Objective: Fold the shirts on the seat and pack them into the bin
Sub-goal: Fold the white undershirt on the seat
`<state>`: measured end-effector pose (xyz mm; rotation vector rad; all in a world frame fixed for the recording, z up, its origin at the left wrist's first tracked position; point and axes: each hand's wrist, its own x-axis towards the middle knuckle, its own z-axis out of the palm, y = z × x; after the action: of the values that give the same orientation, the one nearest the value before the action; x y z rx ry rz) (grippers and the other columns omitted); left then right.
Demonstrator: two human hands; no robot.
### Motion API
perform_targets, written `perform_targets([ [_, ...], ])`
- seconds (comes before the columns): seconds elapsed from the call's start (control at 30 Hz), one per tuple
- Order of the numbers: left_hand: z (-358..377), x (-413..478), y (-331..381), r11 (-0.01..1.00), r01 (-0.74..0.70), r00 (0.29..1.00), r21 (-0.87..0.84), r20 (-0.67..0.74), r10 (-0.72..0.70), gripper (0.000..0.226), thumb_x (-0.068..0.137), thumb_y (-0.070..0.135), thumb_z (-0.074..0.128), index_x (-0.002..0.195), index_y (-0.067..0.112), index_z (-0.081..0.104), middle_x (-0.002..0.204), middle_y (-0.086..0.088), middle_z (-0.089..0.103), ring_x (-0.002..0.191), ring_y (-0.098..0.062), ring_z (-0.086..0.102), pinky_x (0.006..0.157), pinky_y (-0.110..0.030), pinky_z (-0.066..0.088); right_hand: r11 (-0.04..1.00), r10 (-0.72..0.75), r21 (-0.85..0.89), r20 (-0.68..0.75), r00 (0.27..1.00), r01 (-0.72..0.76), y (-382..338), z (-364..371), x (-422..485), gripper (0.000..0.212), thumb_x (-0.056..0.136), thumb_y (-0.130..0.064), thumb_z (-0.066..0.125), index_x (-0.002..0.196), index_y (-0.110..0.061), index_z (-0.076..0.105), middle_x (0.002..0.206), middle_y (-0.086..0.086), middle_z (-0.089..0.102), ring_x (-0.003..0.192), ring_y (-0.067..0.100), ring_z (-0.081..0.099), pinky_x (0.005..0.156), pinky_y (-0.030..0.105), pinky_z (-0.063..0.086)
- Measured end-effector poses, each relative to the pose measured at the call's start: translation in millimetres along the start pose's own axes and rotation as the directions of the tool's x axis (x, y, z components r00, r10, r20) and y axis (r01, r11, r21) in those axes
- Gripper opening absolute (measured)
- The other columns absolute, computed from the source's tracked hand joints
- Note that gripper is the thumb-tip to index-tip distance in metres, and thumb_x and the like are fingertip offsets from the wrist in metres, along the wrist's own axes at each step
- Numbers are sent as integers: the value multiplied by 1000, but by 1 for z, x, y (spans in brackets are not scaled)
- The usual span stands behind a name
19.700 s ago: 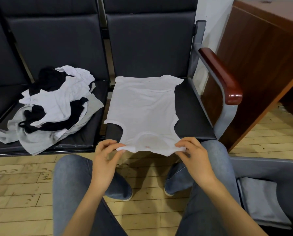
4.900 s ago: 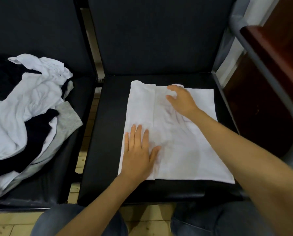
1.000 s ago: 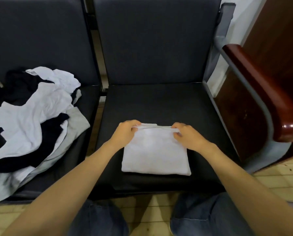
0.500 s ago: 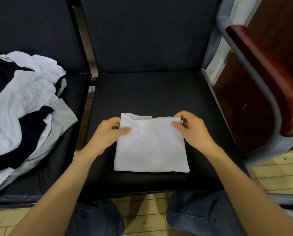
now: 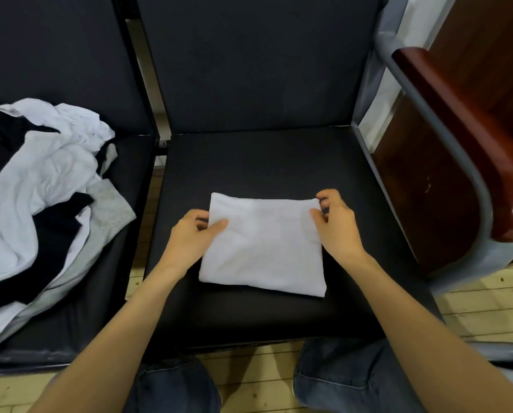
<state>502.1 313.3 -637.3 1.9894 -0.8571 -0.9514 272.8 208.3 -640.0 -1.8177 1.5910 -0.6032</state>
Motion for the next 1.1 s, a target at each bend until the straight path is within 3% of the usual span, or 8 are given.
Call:
perform_targets([
  [0.27,13,-7,-10,967,-201,971,156,-97,217,29,94,25,56,122,18,58,101,5,59,89,-8,54,86,-30,48,997,47,-63,-59,997,-51,-3,1,-4,35,95,-15,55,128,-17,42,120,5,52,99,14,56,82,26,48],
  [0.47,20,-4,-8,802,-264,897,536,-168,408,45,98,34,46,140,21,42,138,-2,41,119,-18,45,87,-35,44,862,-357,-404,-56,932,306,-14,11,-19,42,95,-22,54,135,-13,47,139,7,44,132,23,37,108,33,31],
  [0.6,34,-1,-4,598,-454,833,660,75,549,54,101,43,23,149,18,26,157,-3,19,146,-19,11,116,-32,12,819,-372,-395,186,909,416,-25,38,-40,71,89,-50,7,147,-19,33,156,7,24,147,29,9,117,41,3],
  [0.7,49,3,-10,406,-522,816,750,300,494,81,83,61,-18,151,24,7,160,0,-1,141,-10,-18,113,-30,-17,810,-192,-487,305,933,326,-12,53,-44,89,70,-63,-23,151,-28,-11,159,-1,-16,144,25,-23,112,43,-19],
  [0.8,55,14,-21,351,-514,834,782,360,418,96,65,66,-41,149,31,-11,158,6,-17,137,-8,-29,112,-35,-21,749,-132,-590,311,941,300,1,59,-45,105,58,-68,-44,149,-22,-19,158,-2,-20,144,26,-24,112,47,-18],
  [0.93,49,19,-21,480,-587,803,652,395,447,76,81,67,-18,148,34,-5,158,10,-14,140,-4,-23,113,-29,-20,777,-73,-577,316,946,253,-2,57,-43,87,78,-67,-24,150,-19,-16,158,-4,-20,144,24,-23,113,53,-14],
  [1.03,43,11,-20,771,-472,845,427,-31,534,53,100,39,32,147,18,29,156,0,20,143,-13,12,119,-34,10,912,-95,-377,195,976,164,-3,49,-45,63,101,-47,17,153,-15,2,161,1,-5,147,20,-8,117,43,-8],
  [1.1,36,7,-24,823,-260,886,506,-213,411,46,96,31,49,137,9,43,143,-12,35,133,-27,27,110,-41,24,986,-38,-161,-35,999,32,1,41,-47,66,98,-38,45,150,-12,16,158,6,11,146,23,11,118,36,10],
])
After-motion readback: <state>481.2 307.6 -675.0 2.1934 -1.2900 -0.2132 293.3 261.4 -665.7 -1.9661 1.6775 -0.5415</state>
